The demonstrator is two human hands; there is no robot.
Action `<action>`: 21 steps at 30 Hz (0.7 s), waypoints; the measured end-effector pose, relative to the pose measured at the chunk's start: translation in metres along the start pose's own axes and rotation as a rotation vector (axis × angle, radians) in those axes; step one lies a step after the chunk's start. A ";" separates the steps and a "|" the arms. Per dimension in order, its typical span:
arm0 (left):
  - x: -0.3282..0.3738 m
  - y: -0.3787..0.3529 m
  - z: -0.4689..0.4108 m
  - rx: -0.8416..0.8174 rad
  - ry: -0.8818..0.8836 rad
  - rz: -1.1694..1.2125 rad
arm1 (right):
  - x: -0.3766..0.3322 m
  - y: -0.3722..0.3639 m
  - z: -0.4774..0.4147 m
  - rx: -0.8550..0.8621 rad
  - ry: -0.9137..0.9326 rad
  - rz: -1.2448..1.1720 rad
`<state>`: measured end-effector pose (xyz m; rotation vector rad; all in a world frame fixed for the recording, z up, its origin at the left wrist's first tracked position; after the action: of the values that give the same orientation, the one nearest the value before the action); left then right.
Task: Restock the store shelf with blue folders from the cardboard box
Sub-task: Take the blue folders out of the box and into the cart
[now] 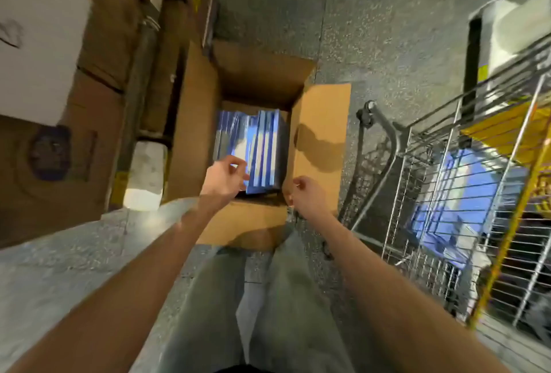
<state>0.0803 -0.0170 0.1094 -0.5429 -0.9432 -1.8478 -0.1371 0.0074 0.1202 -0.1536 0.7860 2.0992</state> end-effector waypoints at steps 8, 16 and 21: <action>-0.089 -0.051 -0.074 0.080 0.171 0.110 | 0.036 -0.055 -0.143 -0.046 -0.076 0.057; -0.186 -0.114 -0.139 0.039 0.285 0.064 | 0.083 -0.116 -0.276 -0.012 -0.038 -0.054; -0.229 -0.131 -0.165 0.018 0.316 0.038 | 0.101 -0.148 -0.331 0.042 -0.037 -0.058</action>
<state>0.0696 0.0101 -0.2000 -0.2449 -0.7305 -1.8228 -0.1419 -0.0537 -0.2515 -0.1138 0.7937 2.0244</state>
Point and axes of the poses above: each hand's wrist, its own z-axis away from the middle knuckle, its own y-axis out of the back of the hand, x = y × z, the point moved 8 cm from there along -z, towards the middle knuckle, and after that the axes turned 4 degrees about -y, right-handed, at the moved point
